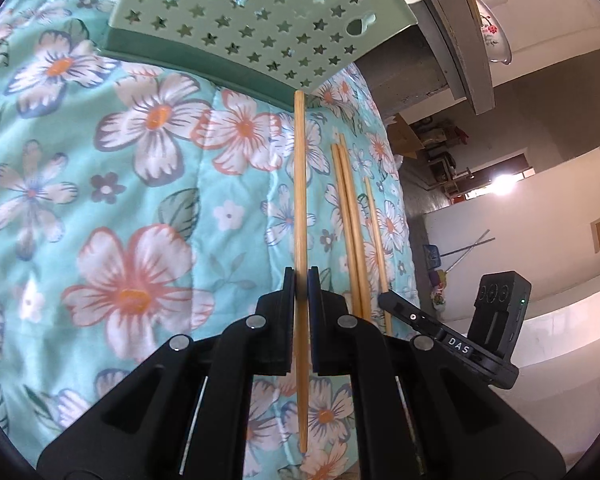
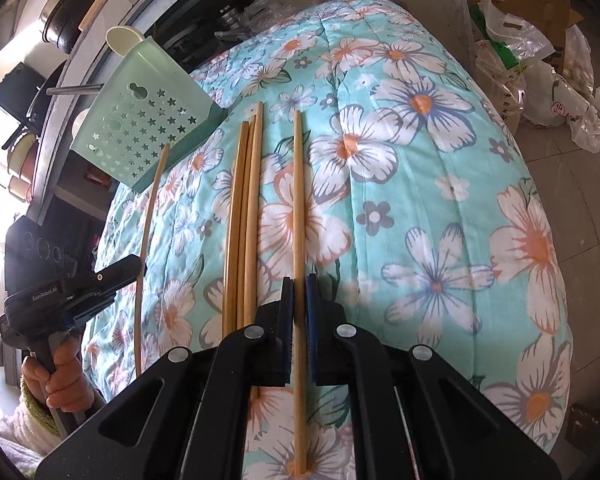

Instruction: Organize utensils

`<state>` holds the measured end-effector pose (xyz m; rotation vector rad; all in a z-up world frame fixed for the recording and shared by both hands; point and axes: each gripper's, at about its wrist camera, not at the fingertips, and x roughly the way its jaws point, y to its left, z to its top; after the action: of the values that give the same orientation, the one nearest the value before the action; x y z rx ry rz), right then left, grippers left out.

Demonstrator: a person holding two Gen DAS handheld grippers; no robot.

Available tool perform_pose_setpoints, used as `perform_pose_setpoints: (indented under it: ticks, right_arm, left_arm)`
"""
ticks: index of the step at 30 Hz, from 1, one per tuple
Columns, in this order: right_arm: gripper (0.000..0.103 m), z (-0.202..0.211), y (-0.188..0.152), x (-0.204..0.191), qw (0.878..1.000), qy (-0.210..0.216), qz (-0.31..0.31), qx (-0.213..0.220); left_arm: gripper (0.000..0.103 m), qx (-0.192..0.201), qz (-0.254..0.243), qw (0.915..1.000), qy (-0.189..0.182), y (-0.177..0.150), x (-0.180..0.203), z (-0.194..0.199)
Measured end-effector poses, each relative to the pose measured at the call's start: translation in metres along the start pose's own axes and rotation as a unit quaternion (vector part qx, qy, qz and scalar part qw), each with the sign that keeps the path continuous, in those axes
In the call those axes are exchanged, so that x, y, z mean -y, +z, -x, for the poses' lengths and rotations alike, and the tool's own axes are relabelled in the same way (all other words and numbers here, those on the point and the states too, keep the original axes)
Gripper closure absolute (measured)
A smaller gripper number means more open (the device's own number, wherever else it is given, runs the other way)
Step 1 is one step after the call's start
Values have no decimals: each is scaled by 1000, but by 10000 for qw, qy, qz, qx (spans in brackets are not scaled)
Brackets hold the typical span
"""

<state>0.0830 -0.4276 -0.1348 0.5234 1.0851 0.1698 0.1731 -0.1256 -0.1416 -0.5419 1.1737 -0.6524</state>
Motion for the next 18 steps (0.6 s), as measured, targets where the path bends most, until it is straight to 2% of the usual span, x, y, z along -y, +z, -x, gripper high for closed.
perform_pose_setpoints:
  ticks: [4, 8, 14, 18]
  right_arm:
    - [97, 5, -11, -1, 9998, -11, 36, -173]
    - [97, 8, -16, -4, 9995, -111, 141, -252]
    - [95, 6, -13, -13, 9985, -303, 334, -310]
    - [91, 6, -8, -16, 9982, -355, 385, -302]
  left_arm:
    - [98, 79, -247, 9979, 587, -11, -5, 18]
    - [97, 56, -412, 9945, 961, -20, -11, 27]
    - [96, 64, -464, 9930, 1088, -18, -16, 32]
    - [87, 135, -571, 9922, 1099, -11, -11, 35]
